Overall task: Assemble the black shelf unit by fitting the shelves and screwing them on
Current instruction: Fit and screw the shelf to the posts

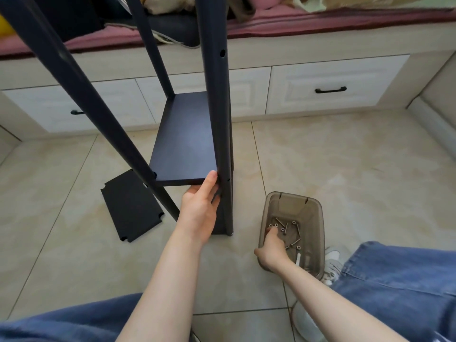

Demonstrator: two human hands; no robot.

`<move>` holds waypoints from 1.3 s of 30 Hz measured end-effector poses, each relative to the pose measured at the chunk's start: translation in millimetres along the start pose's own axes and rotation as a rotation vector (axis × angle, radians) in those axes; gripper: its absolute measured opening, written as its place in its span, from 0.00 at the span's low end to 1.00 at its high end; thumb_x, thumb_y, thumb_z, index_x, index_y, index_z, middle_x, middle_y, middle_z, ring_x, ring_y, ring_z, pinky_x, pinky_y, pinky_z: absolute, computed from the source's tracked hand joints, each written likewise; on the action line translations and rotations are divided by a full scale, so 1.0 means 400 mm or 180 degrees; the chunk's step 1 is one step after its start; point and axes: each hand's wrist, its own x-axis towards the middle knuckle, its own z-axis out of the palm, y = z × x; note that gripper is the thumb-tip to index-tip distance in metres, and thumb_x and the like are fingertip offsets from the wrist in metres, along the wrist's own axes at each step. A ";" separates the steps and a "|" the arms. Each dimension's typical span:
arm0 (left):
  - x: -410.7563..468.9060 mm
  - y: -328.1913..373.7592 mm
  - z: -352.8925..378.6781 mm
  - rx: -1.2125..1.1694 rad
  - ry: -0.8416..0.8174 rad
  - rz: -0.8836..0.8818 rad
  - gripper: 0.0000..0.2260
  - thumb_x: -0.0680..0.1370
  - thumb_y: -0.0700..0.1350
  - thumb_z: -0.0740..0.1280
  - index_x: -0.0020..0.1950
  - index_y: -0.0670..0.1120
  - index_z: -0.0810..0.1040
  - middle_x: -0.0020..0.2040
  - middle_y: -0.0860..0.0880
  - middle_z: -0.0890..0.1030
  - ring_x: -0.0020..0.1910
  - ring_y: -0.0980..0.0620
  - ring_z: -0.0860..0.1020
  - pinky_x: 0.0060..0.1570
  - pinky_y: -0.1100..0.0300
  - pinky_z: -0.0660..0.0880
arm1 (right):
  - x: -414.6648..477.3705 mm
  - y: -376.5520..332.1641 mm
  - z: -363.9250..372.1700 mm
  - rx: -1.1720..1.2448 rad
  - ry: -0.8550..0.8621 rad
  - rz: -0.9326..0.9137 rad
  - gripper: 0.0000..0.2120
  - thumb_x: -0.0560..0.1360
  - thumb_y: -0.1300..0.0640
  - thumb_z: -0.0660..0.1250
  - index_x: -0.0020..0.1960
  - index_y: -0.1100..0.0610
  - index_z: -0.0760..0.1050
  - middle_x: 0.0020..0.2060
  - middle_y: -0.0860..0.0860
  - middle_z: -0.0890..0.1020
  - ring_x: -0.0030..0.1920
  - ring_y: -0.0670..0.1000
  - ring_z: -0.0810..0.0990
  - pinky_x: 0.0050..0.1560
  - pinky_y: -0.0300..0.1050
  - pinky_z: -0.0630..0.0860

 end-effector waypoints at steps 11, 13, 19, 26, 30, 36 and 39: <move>-0.003 0.001 0.004 -0.0045 0.0090 0.0046 0.20 0.82 0.45 0.65 0.72 0.39 0.73 0.66 0.42 0.81 0.63 0.49 0.81 0.73 0.52 0.69 | -0.030 -0.033 0.053 -0.0100 -0.0691 -0.0128 0.36 0.74 0.60 0.72 0.75 0.62 0.56 0.66 0.59 0.73 0.64 0.58 0.74 0.58 0.45 0.72; -0.004 0.000 0.004 -0.0064 0.0074 0.0062 0.19 0.82 0.45 0.65 0.71 0.38 0.74 0.65 0.42 0.81 0.62 0.49 0.82 0.71 0.53 0.70 | -0.020 -0.029 0.055 0.0062 -0.0682 -0.0151 0.28 0.75 0.56 0.72 0.70 0.61 0.64 0.62 0.58 0.76 0.59 0.56 0.77 0.54 0.47 0.75; -0.008 0.002 0.008 -0.0060 0.0094 0.0056 0.19 0.82 0.45 0.65 0.71 0.38 0.74 0.65 0.42 0.81 0.62 0.50 0.81 0.71 0.55 0.70 | 0.040 0.027 0.020 0.0519 -0.0411 0.0184 0.19 0.82 0.48 0.61 0.61 0.63 0.75 0.56 0.60 0.82 0.53 0.59 0.80 0.55 0.51 0.77; -0.002 -0.010 0.007 -0.0084 0.0082 0.0044 0.18 0.82 0.46 0.64 0.70 0.39 0.76 0.66 0.42 0.81 0.64 0.49 0.80 0.72 0.55 0.69 | 0.083 0.104 0.023 -0.0906 -0.0614 -0.0097 0.21 0.78 0.65 0.61 0.71 0.62 0.65 0.68 0.61 0.73 0.68 0.60 0.73 0.66 0.46 0.69; 0.003 -0.015 0.004 -0.0137 0.0094 0.0050 0.20 0.82 0.47 0.64 0.72 0.39 0.74 0.67 0.41 0.79 0.65 0.48 0.79 0.74 0.51 0.67 | 0.100 0.114 0.044 -0.1539 -0.0712 -0.0408 0.29 0.79 0.69 0.56 0.78 0.56 0.56 0.74 0.64 0.61 0.71 0.63 0.69 0.70 0.50 0.68; 0.006 -0.018 0.003 -0.0188 0.0107 0.0069 0.25 0.77 0.49 0.66 0.71 0.39 0.75 0.67 0.40 0.79 0.65 0.47 0.80 0.74 0.50 0.68 | 0.129 0.115 0.053 -0.2059 -0.0623 -0.0517 0.23 0.79 0.70 0.55 0.72 0.61 0.63 0.66 0.62 0.73 0.65 0.62 0.76 0.63 0.51 0.73; 0.010 -0.021 -0.001 -0.0221 0.0108 0.0055 0.23 0.74 0.50 0.67 0.67 0.40 0.77 0.66 0.40 0.80 0.64 0.46 0.80 0.73 0.50 0.68 | 0.134 0.115 0.055 -0.2138 -0.0547 -0.0474 0.20 0.79 0.70 0.54 0.69 0.62 0.66 0.64 0.61 0.76 0.63 0.60 0.78 0.60 0.51 0.75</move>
